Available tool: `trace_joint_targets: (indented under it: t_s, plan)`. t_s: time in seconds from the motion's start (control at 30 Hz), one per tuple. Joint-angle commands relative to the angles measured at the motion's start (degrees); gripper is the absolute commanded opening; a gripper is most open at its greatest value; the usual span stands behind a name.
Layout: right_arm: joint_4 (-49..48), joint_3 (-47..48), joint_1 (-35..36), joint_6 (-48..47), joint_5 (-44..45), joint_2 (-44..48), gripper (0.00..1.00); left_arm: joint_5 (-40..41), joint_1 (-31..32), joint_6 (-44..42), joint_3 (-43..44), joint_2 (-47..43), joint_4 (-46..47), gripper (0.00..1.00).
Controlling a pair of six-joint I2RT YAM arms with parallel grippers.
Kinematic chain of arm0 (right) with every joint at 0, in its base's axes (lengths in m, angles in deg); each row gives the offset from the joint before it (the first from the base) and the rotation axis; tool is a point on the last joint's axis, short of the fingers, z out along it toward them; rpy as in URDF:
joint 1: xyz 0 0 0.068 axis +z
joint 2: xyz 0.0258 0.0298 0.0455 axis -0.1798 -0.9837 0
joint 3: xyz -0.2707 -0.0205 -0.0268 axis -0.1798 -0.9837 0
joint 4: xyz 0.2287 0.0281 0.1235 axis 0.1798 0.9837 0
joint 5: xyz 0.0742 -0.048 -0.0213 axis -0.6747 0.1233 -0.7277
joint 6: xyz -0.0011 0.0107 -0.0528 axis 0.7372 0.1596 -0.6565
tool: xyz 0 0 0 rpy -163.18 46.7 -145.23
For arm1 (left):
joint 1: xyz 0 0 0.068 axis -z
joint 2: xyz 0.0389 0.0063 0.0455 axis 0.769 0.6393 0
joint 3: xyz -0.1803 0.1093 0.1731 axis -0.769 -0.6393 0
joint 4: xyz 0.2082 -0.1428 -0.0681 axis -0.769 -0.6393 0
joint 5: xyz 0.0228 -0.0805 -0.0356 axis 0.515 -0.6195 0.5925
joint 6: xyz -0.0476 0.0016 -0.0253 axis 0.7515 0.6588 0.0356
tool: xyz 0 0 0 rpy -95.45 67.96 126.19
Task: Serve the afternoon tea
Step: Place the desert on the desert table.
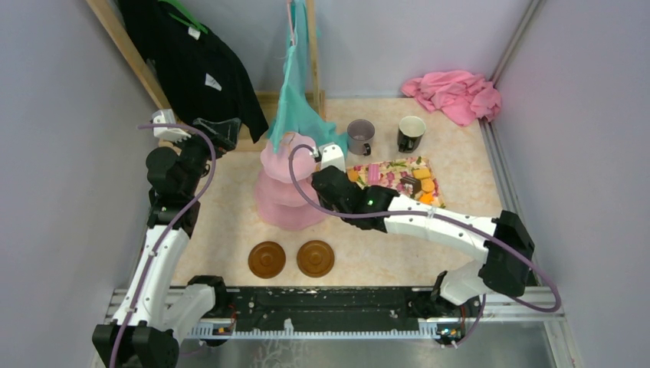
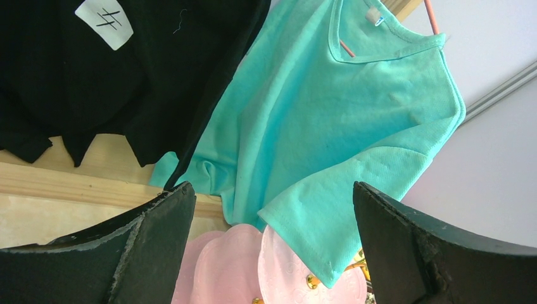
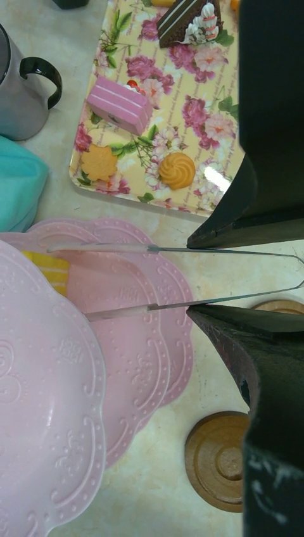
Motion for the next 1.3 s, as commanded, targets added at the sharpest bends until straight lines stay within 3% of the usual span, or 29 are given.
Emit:
trace_joint_targets:
  t_s: [0.0,0.63,0.83,1.27]
  plan:
    - [-0.85,2.04,0.75,-0.62,2.02,3.64,0.37,-0.64,-0.27,0.15,0.39,-0.16,1.19,0.98]
    - [-1.11,-0.55,2.09,-0.78,3.2,8.22,0.22,-0.66,-0.17,0.42,0.51,-0.52,0.58,0.98]
    - [-1.97,-1.02,2.36,-1.11,4.13,9.4,0.11,-0.42,-0.08,0.07,0.46,-0.83,0.24,0.97]
    - [-4.36,0.06,2.4,-3.52,5.62,9.68,0.1,-0.31,-0.11,-0.35,0.56,-0.99,-0.01,0.97]
